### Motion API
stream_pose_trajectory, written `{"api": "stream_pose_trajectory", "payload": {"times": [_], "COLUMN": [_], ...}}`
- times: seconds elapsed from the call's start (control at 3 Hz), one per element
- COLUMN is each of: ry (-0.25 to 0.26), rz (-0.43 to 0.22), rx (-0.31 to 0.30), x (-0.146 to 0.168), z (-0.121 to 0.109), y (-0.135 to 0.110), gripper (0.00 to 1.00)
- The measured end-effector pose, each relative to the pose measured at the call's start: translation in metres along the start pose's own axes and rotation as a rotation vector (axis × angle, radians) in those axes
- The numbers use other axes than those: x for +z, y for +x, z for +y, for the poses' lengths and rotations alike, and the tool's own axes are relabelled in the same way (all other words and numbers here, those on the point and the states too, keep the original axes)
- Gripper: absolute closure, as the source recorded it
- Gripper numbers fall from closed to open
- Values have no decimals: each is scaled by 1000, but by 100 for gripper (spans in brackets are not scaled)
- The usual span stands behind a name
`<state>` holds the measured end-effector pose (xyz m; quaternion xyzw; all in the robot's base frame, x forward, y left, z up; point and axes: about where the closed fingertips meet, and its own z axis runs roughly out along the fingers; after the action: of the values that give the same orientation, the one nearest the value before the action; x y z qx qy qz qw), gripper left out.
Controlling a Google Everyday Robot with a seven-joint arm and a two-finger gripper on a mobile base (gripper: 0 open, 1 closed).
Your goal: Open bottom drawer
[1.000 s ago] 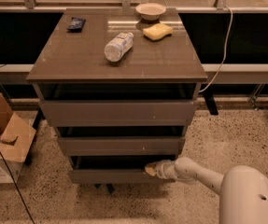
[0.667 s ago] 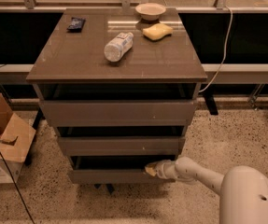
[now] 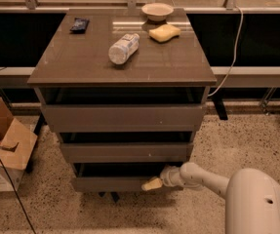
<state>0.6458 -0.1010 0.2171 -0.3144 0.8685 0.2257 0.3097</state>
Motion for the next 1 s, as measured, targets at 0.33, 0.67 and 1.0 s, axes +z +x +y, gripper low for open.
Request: {"api": "stream_pose_trajectory", "payload": {"times": [0.33,0.67,1.0], "ry": [-5,-52,-138], "rz": [60,155,269], "rx": [-74,-186,-287], "x": [0,0,1], "z": [0,2,14], "y": [5,17,35], "gripper": [0,19,42]}}
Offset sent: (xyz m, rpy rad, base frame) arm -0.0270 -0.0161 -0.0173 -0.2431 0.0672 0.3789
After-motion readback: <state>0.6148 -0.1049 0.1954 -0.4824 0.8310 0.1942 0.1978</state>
